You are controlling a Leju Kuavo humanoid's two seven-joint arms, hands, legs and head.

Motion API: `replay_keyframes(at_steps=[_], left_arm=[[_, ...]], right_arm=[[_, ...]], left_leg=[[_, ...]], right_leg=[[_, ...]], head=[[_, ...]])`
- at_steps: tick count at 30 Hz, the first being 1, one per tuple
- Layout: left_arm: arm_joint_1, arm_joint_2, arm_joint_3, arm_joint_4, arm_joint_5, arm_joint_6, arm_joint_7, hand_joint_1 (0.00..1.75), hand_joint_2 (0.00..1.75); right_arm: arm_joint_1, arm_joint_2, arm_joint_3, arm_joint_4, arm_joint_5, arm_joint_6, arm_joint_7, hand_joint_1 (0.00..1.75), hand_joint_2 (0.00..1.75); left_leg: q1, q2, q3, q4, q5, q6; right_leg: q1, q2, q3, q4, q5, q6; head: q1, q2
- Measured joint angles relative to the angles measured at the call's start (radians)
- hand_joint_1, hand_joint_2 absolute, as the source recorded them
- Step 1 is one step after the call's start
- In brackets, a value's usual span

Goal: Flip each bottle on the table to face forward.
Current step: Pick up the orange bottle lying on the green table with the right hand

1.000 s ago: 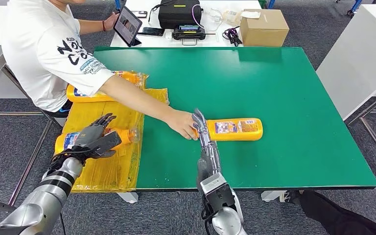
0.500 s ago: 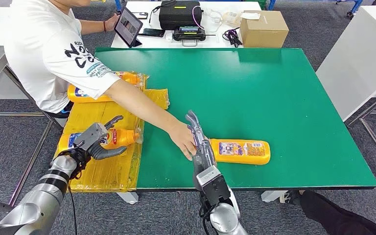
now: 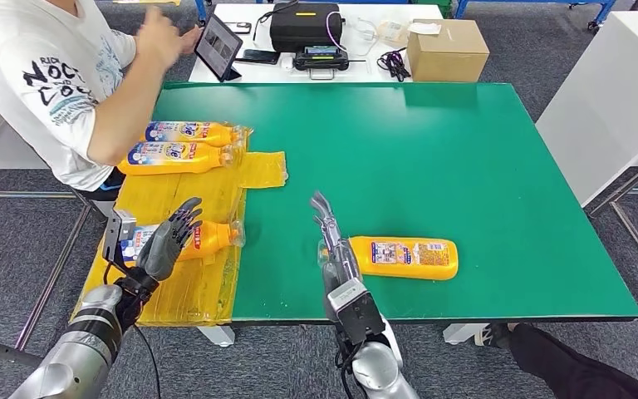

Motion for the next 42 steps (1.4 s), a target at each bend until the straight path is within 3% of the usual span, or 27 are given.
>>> replay_keyframes(at_steps=[1,3,5,7,10,12,17,23,28,34,42], left_arm=[[0.001,-0.001,0.001,-0.002,0.002,0.001,0.000,0.00,0.00],[0.003,-0.004,0.002,-0.006,0.007,0.018,-0.009,0.00,0.00],[0.011,-0.011,0.003,-0.020,0.021,0.095,-0.047,0.00,0.87],[0.027,-0.031,0.003,-0.056,0.036,0.260,-0.105,0.00,1.75],[0.066,-0.075,0.003,-0.166,0.038,0.534,-0.163,0.00,1.75],[0.103,-0.103,0.000,-0.261,0.028,0.668,-0.190,0.00,1.75],[0.220,-0.160,-0.041,-0.481,0.000,0.839,-0.249,0.00,1.75],[0.340,-0.180,-0.096,-0.670,0.000,0.930,-0.255,0.00,1.75],[0.382,-0.181,-0.134,-0.759,0.005,0.955,-0.255,0.00,1.75],[0.386,-0.184,-0.153,-0.772,0.016,0.937,-0.255,0.00,1.75],[0.395,-0.198,-0.176,-0.762,0.001,0.910,-0.255,0.00,1.75]], right_arm=[[0.000,0.000,0.000,0.001,0.000,0.000,0.000,0.00,0.00],[0.000,0.000,0.000,0.003,0.005,-0.004,0.003,0.00,0.87],[0.000,-0.001,0.000,0.004,0.037,-0.025,0.020,0.00,1.75],[-0.001,-0.005,0.000,0.004,0.111,-0.067,0.058,0.00,1.75],[-0.011,-0.025,-0.005,0.009,0.235,-0.131,0.130,0.00,1.75],[-0.023,-0.047,-0.021,0.014,0.302,-0.158,0.173,0.00,1.75],[-0.062,-0.110,-0.071,0.040,0.452,-0.140,0.273,0.00,1.75],[-0.098,-0.211,-0.108,0.105,0.543,-0.045,0.384,0.00,1.75],[-0.120,-0.275,-0.125,0.144,0.578,0.007,0.433,0.00,1.75],[-0.133,-0.314,-0.125,0.195,0.619,0.040,0.472,0.00,1.75],[-0.134,-0.328,-0.125,0.235,0.619,0.040,0.480,0.00,1.75]], left_leg=[[0.000,0.000,0.000,0.000,0.000,0.000],[0.000,0.000,0.000,0.000,0.000,0.000],[0.000,0.000,0.000,0.000,0.000,0.000],[0.000,0.001,-0.001,0.000,0.000,0.000],[0.000,0.001,-0.004,0.001,0.001,0.000],[0.000,0.001,-0.006,0.001,0.001,0.000],[-0.001,0.001,-0.009,0.001,0.000,0.001],[-0.001,0.001,-0.013,0.001,0.000,0.001],[0.000,0.001,-0.013,0.001,0.000,0.001],[0.000,0.001,-0.013,0.001,0.000,0.001],[-0.001,0.001,-0.014,0.001,0.000,0.001]], right_leg=[[0.000,0.000,0.000,0.000,0.000,0.000],[0.000,0.000,0.000,0.000,0.000,0.000],[0.000,0.000,-0.001,0.000,0.000,0.000],[0.000,0.000,-0.002,0.000,0.000,0.000],[0.000,0.000,-0.005,0.000,0.001,0.000],[0.000,0.000,-0.007,0.000,0.001,0.000],[0.000,0.000,-0.010,0.000,0.001,0.001],[0.000,0.000,-0.014,0.000,0.001,0.001],[0.000,0.000,-0.014,0.000,0.001,0.001],[0.000,0.000,-0.014,0.000,0.001,0.001],[0.000,0.000,-0.014,0.000,0.001,0.001]], head=[[0.000,0.000],[0.000,0.000],[0.000,0.000],[0.000,0.000],[0.000,0.000],[0.000,0.000],[0.000,0.000],[0.000,0.000],[0.000,0.000],[0.000,0.000],[0.000,0.000]])
